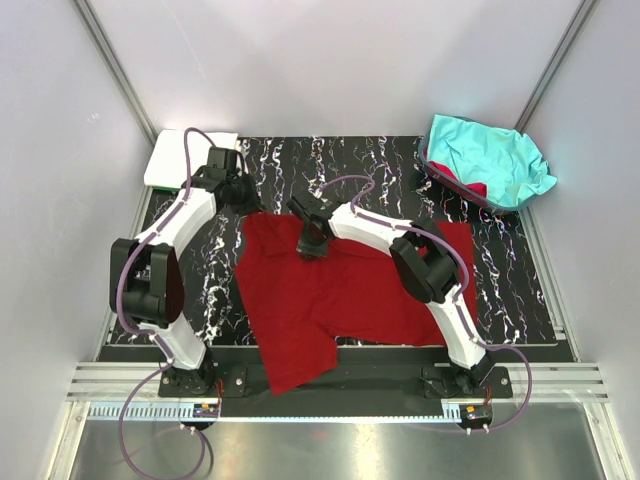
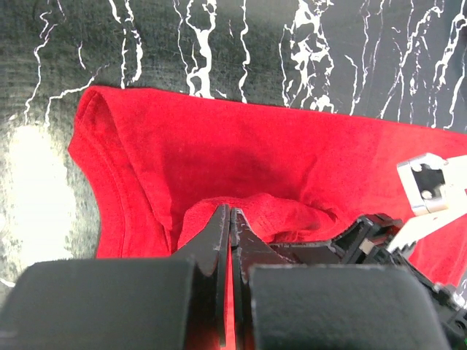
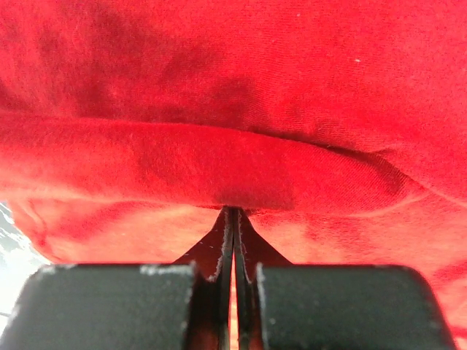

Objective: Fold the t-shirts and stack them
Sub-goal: Fold the tshirt

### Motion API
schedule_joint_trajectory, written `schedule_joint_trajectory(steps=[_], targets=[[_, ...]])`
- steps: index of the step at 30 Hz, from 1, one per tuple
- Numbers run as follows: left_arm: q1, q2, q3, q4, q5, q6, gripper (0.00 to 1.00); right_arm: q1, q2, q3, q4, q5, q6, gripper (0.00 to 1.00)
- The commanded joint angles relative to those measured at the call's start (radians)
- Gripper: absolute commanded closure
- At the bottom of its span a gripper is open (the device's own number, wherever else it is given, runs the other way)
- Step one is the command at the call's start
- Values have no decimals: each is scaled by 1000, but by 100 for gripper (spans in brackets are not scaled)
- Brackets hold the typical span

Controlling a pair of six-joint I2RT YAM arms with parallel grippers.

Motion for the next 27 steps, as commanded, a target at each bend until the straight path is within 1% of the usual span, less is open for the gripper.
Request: schedule_joint_trajectory(steps=[1, 3, 7, 9, 11, 15, 21, 27], targets=[[2, -75, -15, 8, -7, 20, 100, 6, -81, 36, -28, -5, -102, 100], [2, -84, -21, -10, -10, 26, 100, 6, -102, 28, -32, -31, -127, 100], [2, -116, -67, -33, -7, 31, 100, 6, -141, 10, -37, -154, -202, 100], [1, -148, -90, -43, -2, 25, 100, 6, -158, -16, -38, -168, -214, 100], [-8, -187, -145, -46, 12, 14, 100, 6, -213, -73, -2, -191, -233, 100], [-21, -242, -194, -61, 19, 11, 100, 7, -233, -118, -2, -231, -257, 100], [-30, -306, -300, -73, 59, -6, 100, 6, -265, -216, 44, -281, -270, 100], [-60, -366, -383, -87, 93, -33, 100, 6, -291, -286, 72, -283, -274, 100]])
